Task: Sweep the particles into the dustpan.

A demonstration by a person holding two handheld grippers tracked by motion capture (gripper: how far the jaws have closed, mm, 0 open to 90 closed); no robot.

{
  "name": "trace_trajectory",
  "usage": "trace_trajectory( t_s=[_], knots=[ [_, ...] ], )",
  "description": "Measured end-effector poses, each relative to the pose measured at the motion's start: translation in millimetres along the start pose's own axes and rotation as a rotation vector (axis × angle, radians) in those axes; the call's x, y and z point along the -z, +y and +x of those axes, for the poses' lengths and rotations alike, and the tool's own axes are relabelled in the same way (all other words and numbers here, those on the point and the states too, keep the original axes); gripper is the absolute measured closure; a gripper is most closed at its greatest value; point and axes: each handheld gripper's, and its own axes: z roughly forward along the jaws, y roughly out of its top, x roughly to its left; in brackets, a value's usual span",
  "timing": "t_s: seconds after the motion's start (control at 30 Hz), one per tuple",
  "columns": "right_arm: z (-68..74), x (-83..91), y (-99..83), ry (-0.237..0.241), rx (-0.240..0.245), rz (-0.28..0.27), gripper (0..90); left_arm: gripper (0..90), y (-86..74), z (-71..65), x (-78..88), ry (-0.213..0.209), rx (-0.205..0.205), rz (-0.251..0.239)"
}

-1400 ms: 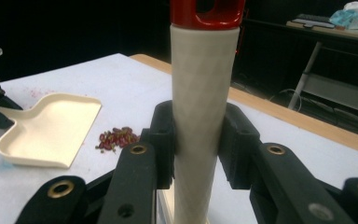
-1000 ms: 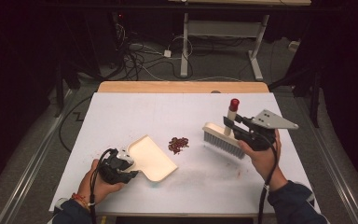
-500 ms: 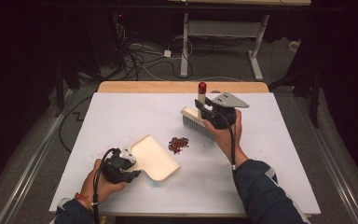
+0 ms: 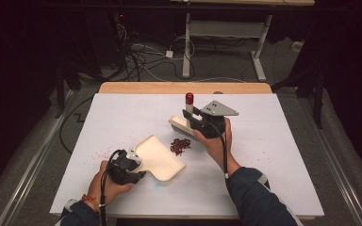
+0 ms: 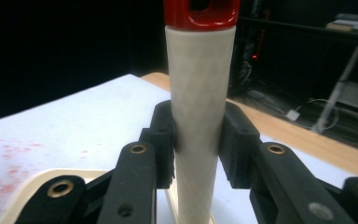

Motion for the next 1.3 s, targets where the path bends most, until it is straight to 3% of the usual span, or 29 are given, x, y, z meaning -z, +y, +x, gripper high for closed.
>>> trace_trajectory(
  t_s=[0.17, 0.4, 0.83, 1.13, 1.3],
  knots=[
    [15.4, 3.7, -1.5, 0.017, 0.026, 0.01, 69.0, 64.1, 6.0, -4.4, -2.8, 0.009, 0.002, 0.01],
    [28.0, 7.2, -2.7, 0.052, 0.002, 0.009, 68.7, 64.1, 11.3, -10.2, -5.3, 0.017, 0.007, 0.013],
    [52.6, 13.9, -4.9, 0.024, 0.006, 0.012, 68.2, 64.0, 22.5, -16.0, -12.9, 0.013, 0.015, 0.014],
    [63.7, 22.4, -4.6, 0.04, -0.009, -0.002, 68.6, 64.0, 23.8, -18.2, -14.7, 0.02, 0.024, 0.011],
    [73.3, 24.3, -4.7, 0.058, 0.008, -0.002, 68.5, 63.9, 24.3, -18.5, -14.9, 0.021, 0.025, 0.011]
  ],
)
